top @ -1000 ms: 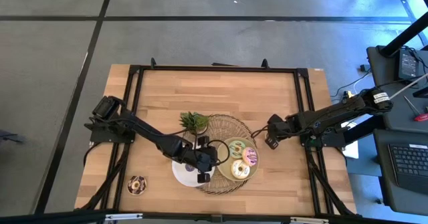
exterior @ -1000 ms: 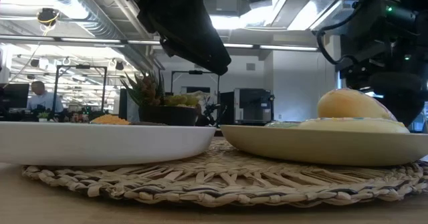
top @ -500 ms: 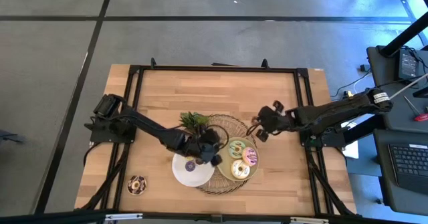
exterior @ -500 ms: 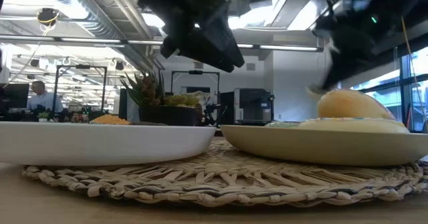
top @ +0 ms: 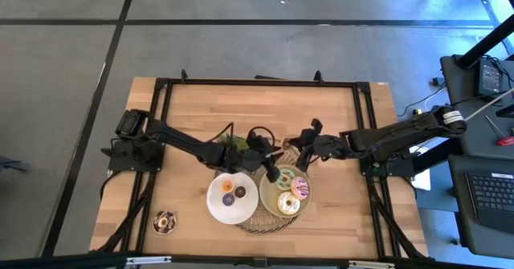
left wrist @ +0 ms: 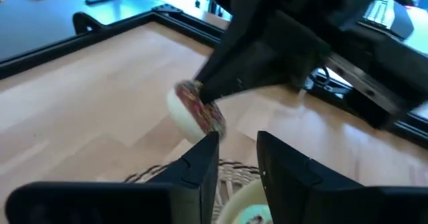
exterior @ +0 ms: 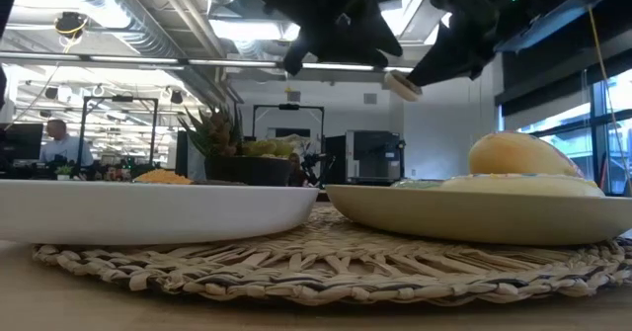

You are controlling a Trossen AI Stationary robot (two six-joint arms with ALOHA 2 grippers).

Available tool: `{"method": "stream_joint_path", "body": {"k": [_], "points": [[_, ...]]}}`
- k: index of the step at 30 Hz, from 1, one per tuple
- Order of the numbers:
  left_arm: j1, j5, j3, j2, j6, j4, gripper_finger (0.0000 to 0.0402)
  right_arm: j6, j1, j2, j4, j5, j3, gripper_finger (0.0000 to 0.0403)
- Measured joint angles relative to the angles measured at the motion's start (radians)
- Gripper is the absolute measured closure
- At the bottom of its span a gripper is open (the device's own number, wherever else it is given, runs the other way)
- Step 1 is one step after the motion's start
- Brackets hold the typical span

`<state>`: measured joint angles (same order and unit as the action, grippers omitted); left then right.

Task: Pick & Place donuts
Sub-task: Put the small brown donut on the white plate

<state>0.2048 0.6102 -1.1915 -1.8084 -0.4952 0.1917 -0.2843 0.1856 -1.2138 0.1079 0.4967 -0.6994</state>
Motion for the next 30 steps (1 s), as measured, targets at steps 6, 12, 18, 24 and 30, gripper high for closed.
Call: {"method": "stream_joint_path", "body": {"k": [6,12,18,24,30], "points": [[-0.020,-0.002,0.000,0.000,-0.015,-0.004,0.0304,0.028,-0.001,-0.025,-0.061,-0.037,0.000,0.0387],[-0.023,-0.003,0.000,0.000,-0.015,-0.016,0.0308,0.035,-0.001,-0.028,-0.076,-0.047,0.000,0.0387],[-0.023,0.017,0.000,0.000,-0.017,-0.057,0.0308,0.040,0.000,-0.028,-0.081,-0.053,0.000,0.0387],[-0.023,0.024,0.000,0.000,-0.012,-0.055,0.0311,0.039,0.000,-0.028,-0.082,-0.053,0.000,0.0387],[-0.023,0.021,0.000,0.000,0.042,-0.054,0.0305,0.043,0.000,-0.028,-0.077,-0.053,0.000,0.0387]]}}
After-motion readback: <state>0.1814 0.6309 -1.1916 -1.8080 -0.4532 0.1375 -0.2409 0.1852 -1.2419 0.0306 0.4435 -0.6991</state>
